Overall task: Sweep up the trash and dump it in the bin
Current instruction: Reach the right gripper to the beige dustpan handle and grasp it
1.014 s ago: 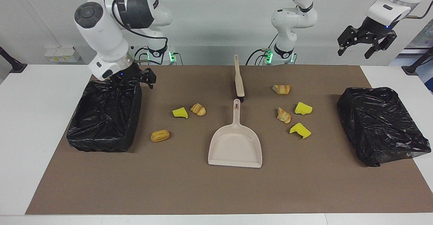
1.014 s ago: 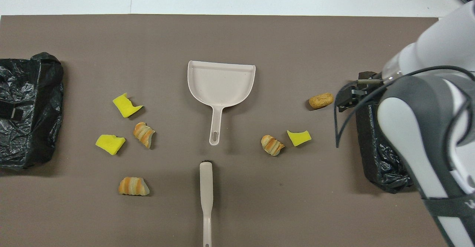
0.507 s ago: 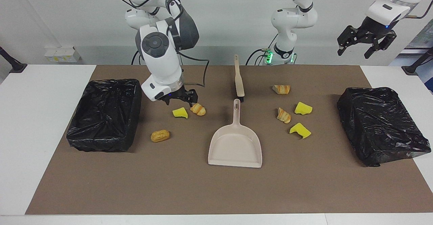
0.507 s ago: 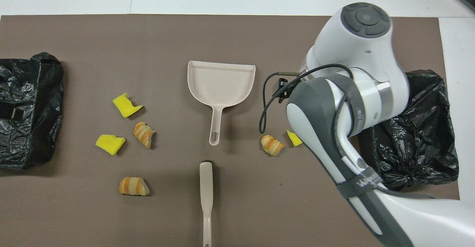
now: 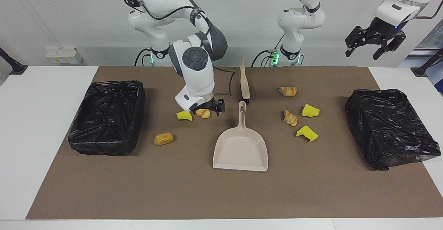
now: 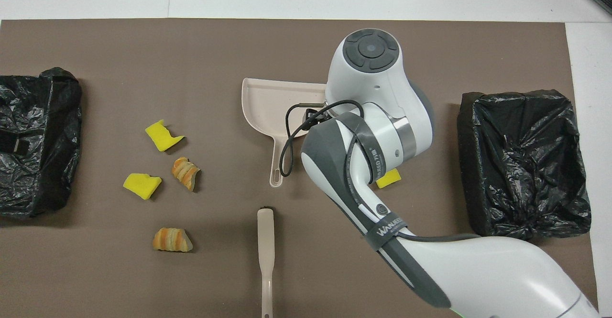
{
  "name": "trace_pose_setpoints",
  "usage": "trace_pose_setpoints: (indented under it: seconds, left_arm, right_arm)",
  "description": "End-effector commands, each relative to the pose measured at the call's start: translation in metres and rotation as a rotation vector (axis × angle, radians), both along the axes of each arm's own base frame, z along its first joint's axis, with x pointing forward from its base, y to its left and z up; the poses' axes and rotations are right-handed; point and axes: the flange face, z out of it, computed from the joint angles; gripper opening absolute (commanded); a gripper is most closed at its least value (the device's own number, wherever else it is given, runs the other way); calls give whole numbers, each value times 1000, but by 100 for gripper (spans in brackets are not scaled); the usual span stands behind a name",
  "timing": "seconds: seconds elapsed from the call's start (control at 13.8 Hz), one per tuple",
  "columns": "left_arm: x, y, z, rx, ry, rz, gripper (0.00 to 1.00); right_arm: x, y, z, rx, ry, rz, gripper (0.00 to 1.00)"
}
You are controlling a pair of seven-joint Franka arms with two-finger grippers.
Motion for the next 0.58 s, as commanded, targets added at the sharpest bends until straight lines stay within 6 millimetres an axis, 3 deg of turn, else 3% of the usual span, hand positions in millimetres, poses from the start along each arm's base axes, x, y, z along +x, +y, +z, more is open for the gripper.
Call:
trace_pose_setpoints:
  seconds: [0.0, 0.14, 0.29, 0.51]
  left_arm:
    - [-8, 0, -2, 4, -2, -1, 100]
    - [-8, -3, -1, 4, -2, -5, 100]
    - [-10, -11, 0, 5, 4, -22, 100]
    - [-14, -18, -2, 4, 15, -34, 100]
  right_arm:
    - [7, 27, -12, -19, -40, 7, 100]
    - [6, 45, -27, -1, -66, 25, 100]
    - [-6, 85, -64, -38, -106, 110, 100]
    - [-18, 105, -68, -61, -122, 159, 96]
